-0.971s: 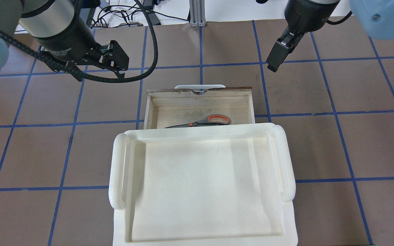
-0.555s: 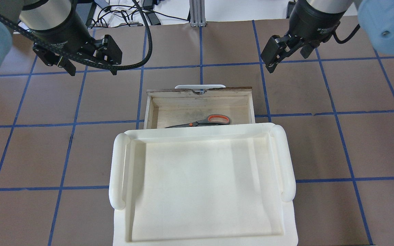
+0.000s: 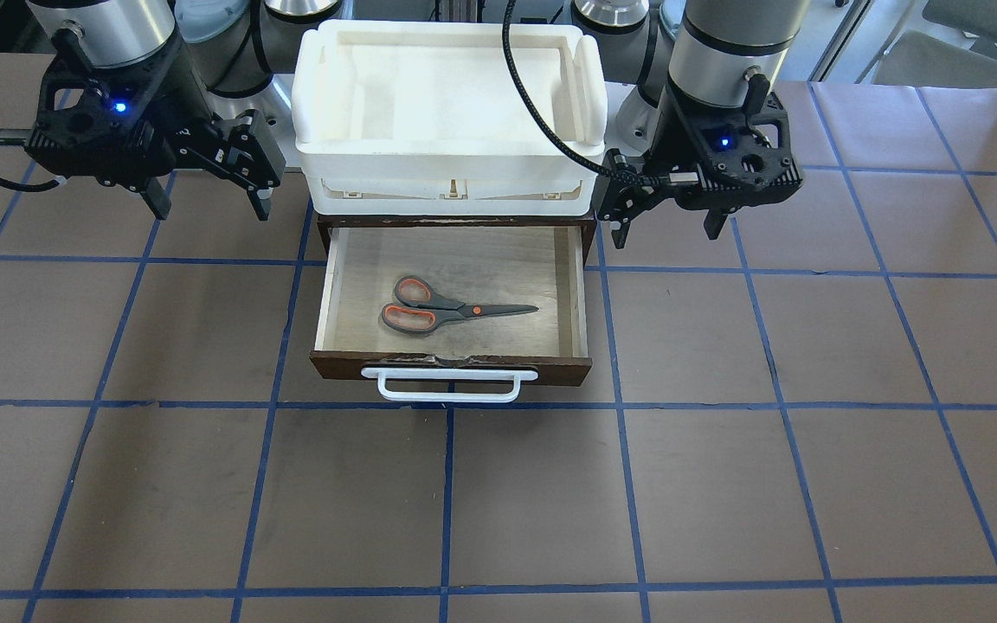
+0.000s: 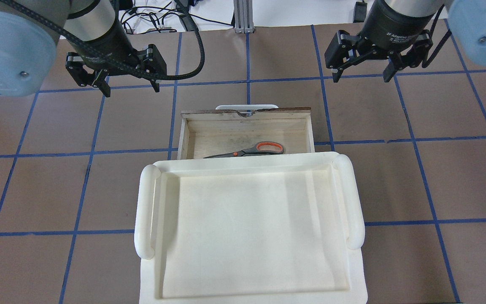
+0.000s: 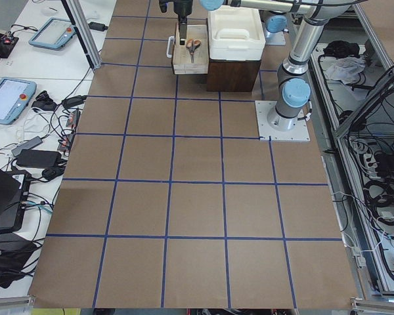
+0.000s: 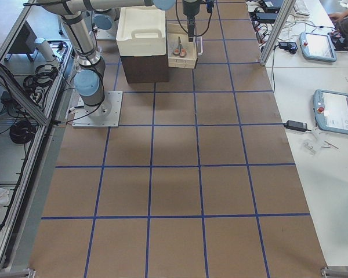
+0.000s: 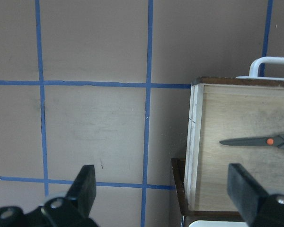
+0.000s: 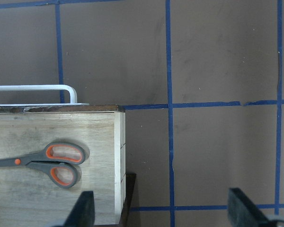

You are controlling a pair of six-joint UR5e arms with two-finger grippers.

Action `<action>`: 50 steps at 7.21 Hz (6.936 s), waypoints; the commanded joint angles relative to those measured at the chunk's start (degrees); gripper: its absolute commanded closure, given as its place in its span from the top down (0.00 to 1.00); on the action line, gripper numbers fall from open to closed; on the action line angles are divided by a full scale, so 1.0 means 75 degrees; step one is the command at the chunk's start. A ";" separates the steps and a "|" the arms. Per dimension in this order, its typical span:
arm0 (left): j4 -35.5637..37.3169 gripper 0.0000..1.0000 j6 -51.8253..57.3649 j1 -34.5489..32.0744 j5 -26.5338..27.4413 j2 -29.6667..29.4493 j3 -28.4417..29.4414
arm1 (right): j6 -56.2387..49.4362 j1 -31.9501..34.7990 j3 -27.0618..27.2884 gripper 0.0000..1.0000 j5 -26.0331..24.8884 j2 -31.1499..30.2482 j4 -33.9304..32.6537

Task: Put scissors in drawer and close it
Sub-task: 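Move the left gripper over the drawer's front edge farthest from the robot, then push the drawer front toward the tray with the left gripper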

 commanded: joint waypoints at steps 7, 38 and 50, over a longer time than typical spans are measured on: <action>0.3919 1.00 -0.1370 -0.1610 -0.0016 -0.3168 0.0646 | -0.0299 -0.0082 0.0028 1.00 -0.0207 -0.0003 0.0411; -0.0640 1.00 -0.1219 -0.2103 -0.1493 -0.3924 0.1577 | -0.0312 -0.0082 0.0332 1.00 -0.0242 -0.0143 0.0423; -0.1157 1.00 -0.1289 -0.2385 -0.1340 -0.3008 0.0696 | -0.0323 -0.0082 0.0438 1.00 -0.0242 -0.0167 0.0423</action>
